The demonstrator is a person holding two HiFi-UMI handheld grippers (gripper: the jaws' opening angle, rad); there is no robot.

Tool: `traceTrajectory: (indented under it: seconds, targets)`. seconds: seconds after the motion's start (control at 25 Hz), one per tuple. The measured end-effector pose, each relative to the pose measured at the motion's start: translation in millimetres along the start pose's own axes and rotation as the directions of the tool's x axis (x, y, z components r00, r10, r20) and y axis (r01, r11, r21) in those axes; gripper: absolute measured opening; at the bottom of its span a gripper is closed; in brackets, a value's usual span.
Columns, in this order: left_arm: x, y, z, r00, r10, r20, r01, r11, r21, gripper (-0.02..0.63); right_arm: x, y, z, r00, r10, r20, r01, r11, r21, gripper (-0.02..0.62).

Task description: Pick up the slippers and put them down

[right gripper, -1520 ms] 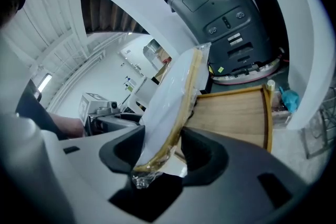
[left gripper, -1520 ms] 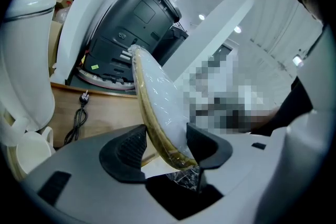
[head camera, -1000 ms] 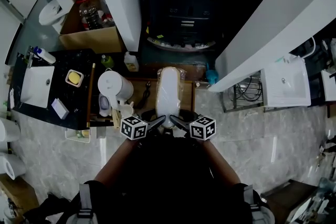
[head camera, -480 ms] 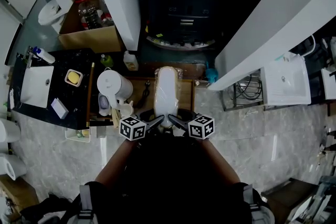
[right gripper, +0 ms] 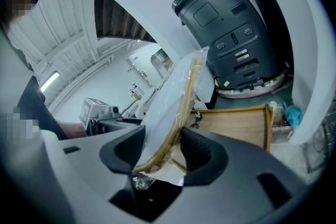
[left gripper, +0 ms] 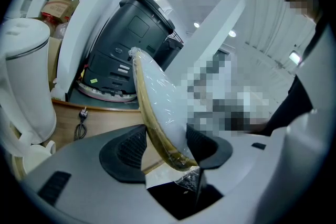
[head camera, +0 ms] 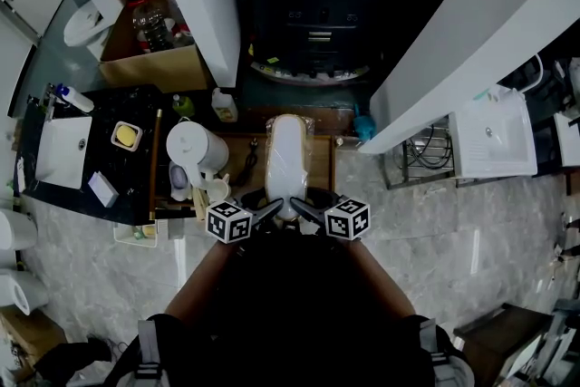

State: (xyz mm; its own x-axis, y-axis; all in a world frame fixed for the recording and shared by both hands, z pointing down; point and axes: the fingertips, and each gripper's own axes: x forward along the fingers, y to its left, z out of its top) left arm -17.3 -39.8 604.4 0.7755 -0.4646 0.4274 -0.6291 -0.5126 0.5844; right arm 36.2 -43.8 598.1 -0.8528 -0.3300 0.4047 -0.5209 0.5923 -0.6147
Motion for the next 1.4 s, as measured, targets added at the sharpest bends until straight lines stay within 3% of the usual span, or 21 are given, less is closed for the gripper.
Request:
traceTrajectory:
  seconds: [0.56,1.12,1.4]
  targets:
    - [0.9,5.5,-15.2,0.999,-0.004,-0.035,0.003,1.0,-0.024,0.244,4.5,-2.1,-14.3,0.999,-0.02,-0.033,0.021,1.0,0.021,0.212]
    - [12.6,18.3,-43.8,0.988,-0.022,-0.15,0.017,0.999,-0.037,0.244,13.2,-17.4,-44.5,0.994,-0.047,-0.095,0.054,0.996,0.077,0.212]
    - [20.7,28.0,-67.5,0.973,-0.027,-0.231,0.018,0.999,-0.039,0.244,20.3,-29.7,-68.3,0.987,-0.062,-0.149,0.078,0.991,0.106,0.212]
